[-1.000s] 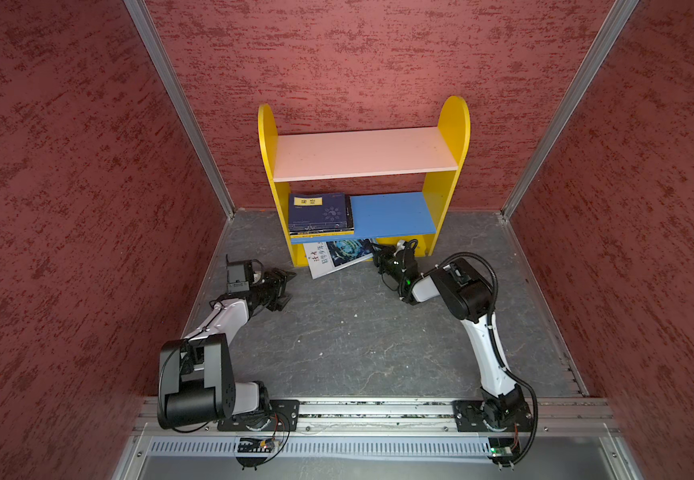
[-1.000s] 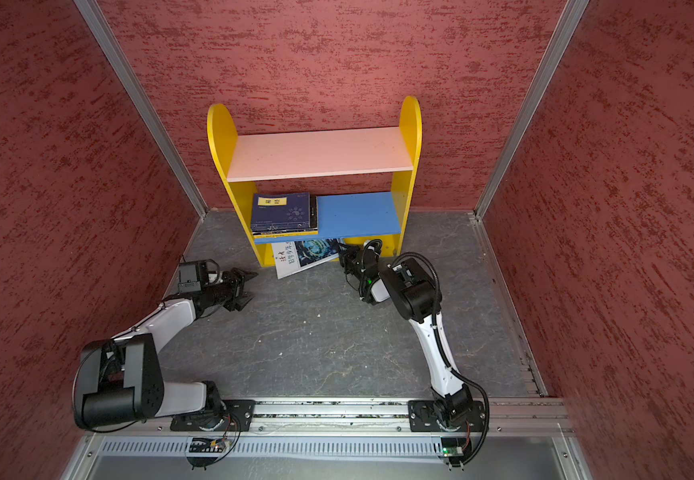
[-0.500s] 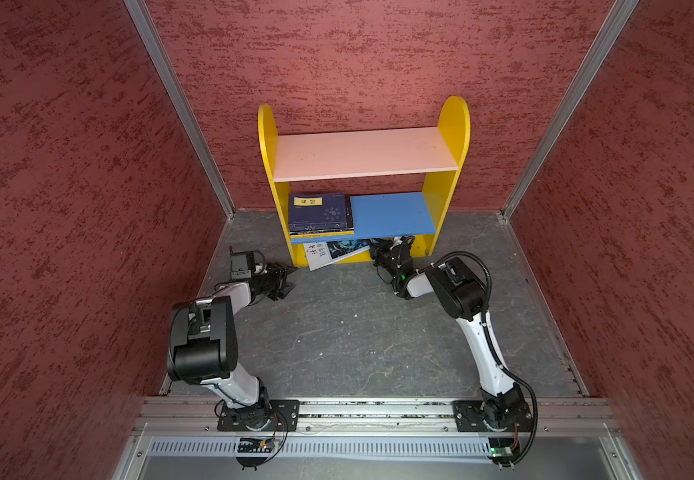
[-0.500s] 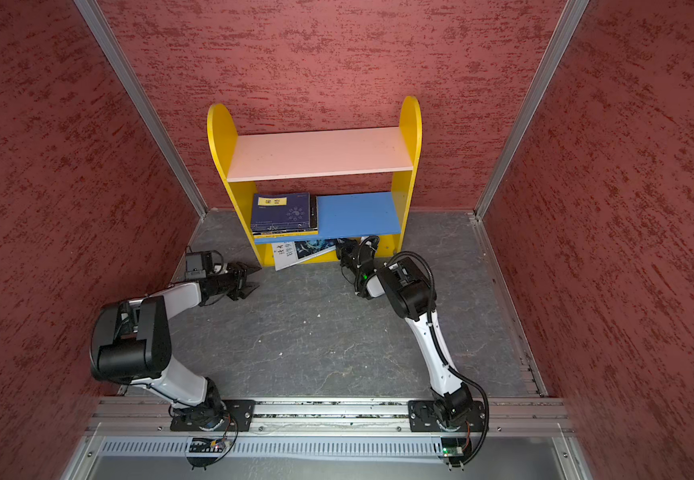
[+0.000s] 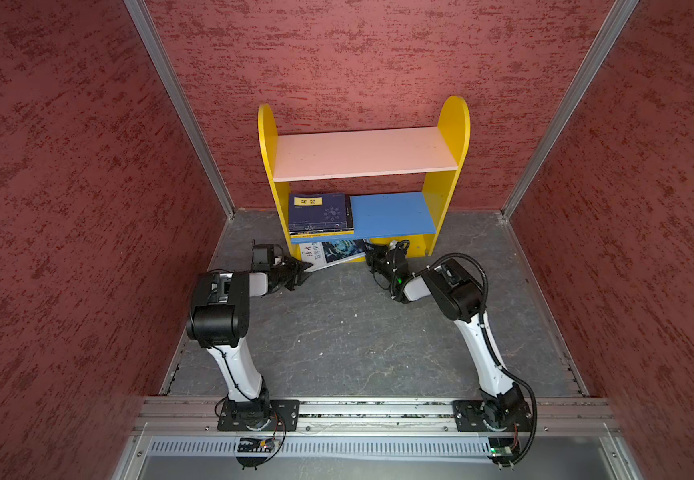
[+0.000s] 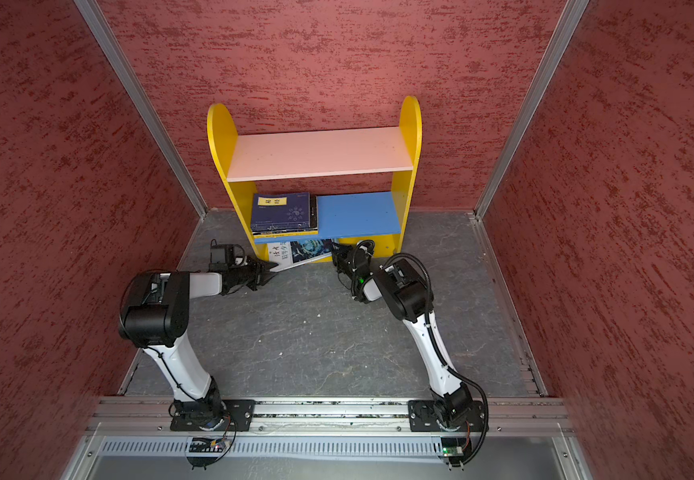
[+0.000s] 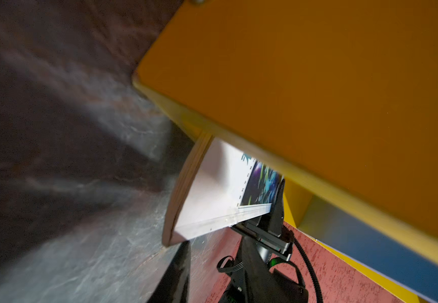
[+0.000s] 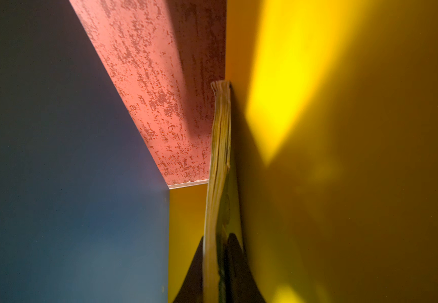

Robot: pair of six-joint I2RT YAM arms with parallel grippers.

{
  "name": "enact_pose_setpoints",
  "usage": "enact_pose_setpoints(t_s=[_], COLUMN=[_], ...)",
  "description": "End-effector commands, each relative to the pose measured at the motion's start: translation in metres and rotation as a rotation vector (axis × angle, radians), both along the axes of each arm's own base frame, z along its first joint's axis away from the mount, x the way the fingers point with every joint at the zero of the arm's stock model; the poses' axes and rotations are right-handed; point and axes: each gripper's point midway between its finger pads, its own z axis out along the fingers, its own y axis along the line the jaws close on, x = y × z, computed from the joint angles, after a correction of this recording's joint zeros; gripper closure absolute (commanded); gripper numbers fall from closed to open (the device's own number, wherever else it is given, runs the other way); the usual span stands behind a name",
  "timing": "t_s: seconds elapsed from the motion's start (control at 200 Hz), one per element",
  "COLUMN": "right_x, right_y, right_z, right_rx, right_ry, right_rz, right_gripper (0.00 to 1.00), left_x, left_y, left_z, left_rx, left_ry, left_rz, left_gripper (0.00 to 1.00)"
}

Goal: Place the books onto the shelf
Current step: 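Push the book into the lower shelf opening with both grippers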

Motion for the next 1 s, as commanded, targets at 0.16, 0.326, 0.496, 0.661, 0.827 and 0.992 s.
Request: enact_pose_setpoints(t_s=[0.16,0.326,0.496,0.661,0.827,0.992], right_x=[-0.008,-0.007,-0.009,-0.010,-0.007,-0.006], right_y=[-0.004,0.003,0.004,-0.002,-0.002,0.001], right_z=[0.016,0.021,0.024,0.025,0.026,0.027], right_rx=[0.060,0.049,0.032,0.029,0.038,0.038], right_ry=[-0.007,-0.011,-0.005,0.000,-0.003,0.006], right_rz=[-0.021,0.009,0.019,0.003,0.004,0.021], right_gripper=[0.84,0.82,0.82,0.82,0.82,0.82], left_x=[0.000,-0.004,0.002,-0.010,-0.024,-0.019], left_y=[0.006,0.000,-0.001,-0.003,-0.002,0.002], left_z=[0.000,-0.007,-0.006,0.003,0.010,-0.004], left_rx=[0.022,0.032,-0.002,0.010,0.044,0.055], left_ry=[0.008,0.036,0.035,0.055,0.081,0.108], left_rz=[0.046,0.041,0.069,0.068,0.077,0.104], left_gripper=[0.62,0.62,0.65,0.59,0.55,0.55])
